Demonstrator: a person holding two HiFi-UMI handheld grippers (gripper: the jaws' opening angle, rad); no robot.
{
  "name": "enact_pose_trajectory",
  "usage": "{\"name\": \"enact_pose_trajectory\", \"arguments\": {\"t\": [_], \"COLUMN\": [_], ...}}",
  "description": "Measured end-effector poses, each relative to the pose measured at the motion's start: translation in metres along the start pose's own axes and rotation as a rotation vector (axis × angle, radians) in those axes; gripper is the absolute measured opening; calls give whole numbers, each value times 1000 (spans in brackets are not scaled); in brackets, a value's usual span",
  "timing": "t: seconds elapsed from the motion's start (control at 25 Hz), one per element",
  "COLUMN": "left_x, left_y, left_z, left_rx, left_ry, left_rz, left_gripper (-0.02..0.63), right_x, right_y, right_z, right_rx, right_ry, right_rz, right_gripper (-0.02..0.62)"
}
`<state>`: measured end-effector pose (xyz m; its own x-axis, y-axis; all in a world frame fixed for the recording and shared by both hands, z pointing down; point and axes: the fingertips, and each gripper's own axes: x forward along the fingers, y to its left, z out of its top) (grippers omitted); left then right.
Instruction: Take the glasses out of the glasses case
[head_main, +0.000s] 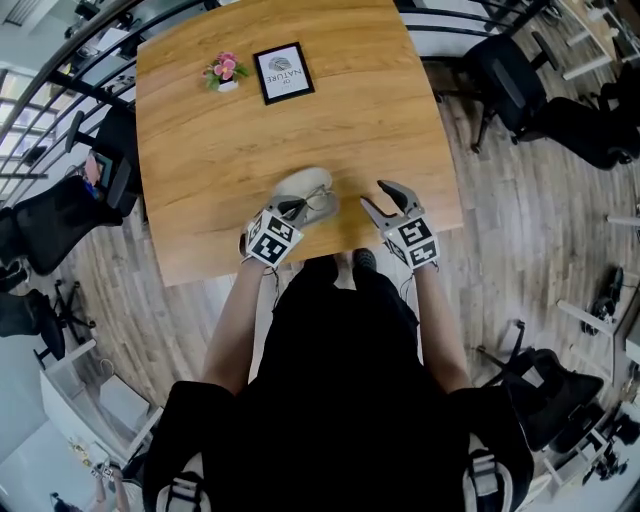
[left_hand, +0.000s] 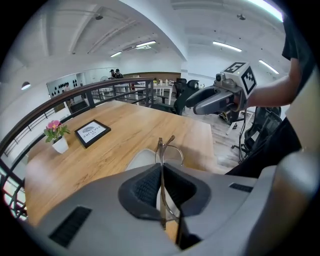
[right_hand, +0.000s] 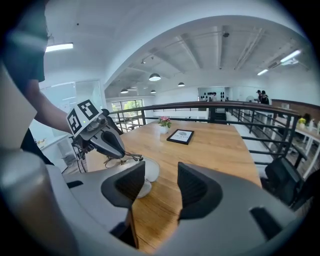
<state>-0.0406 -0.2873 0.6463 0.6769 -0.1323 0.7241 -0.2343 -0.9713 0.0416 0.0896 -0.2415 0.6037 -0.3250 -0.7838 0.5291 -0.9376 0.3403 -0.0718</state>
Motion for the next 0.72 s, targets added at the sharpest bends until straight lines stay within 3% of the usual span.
{"name": "enact_pose_trajectory", "arguments": {"t": [0.72], "left_x": [-33], "left_y": [-25], "left_z": [27], "left_rx": [-17], "left_ry": [-3], "left_rz": [182], "left_gripper": [32], "right_x": [-35], "right_y": [-18], "right_z": [10], "right_rx": [-89], "right_ry": [-78], "right_rz": [85], "right_gripper": [209]}}
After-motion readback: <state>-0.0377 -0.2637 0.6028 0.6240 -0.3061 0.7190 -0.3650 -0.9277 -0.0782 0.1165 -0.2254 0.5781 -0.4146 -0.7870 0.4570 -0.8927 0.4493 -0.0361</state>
